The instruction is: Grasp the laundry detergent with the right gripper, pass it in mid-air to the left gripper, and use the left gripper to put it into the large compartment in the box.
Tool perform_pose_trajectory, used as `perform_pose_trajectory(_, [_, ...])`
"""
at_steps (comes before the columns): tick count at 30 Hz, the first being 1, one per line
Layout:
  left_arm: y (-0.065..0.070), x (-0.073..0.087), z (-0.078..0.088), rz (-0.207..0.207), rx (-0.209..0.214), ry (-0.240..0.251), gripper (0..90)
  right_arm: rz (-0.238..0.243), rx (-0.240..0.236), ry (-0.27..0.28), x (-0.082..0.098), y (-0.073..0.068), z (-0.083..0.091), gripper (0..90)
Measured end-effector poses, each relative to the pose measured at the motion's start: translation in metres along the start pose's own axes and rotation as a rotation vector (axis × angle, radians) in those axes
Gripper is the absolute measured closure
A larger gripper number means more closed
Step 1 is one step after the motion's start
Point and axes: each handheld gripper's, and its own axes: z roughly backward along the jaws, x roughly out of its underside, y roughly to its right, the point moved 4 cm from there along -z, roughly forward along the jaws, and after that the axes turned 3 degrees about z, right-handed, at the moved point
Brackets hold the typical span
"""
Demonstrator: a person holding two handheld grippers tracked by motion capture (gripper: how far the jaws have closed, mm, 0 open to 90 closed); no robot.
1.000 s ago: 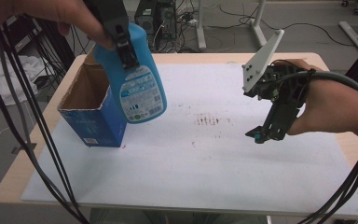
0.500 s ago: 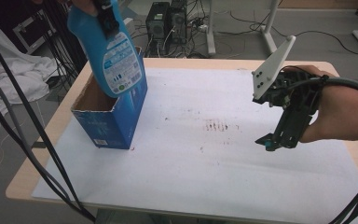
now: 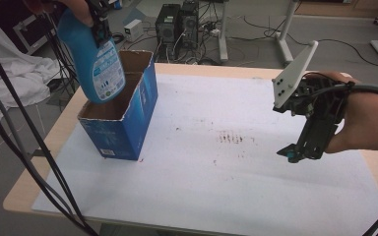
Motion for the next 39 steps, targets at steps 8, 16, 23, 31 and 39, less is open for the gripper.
perform_pose_trajectory(8, [-0.001,-0.009,-0.033,-0.023,0.014,-0.023,38.4,-0.009,0.021,0.007,0.003,0.002,-0.001,0.7])
perform_pose_trajectory(16, [-0.001,-0.015,-0.074,-0.112,0.055,-0.031,38.4,-0.016,0.033,0.016,0.007,0.001,-0.004,0.8])
perform_pose_trajectory(23, [0.003,-0.016,-0.105,-0.251,0.027,-0.047,38.4,-0.022,0.040,0.021,0.007,0.001,-0.005,0.9])
perform_pose_trajectory(31, [0.005,-0.016,-0.138,-0.466,0.015,-0.031,38.4,-0.029,0.042,0.009,0.007,0.000,-0.005,1.0])
perform_pose_trajectory(39, [0.006,-0.017,-0.162,-0.559,0.006,-0.036,38.3,-0.022,0.039,0.006,0.005,0.000,-0.008,1.0])
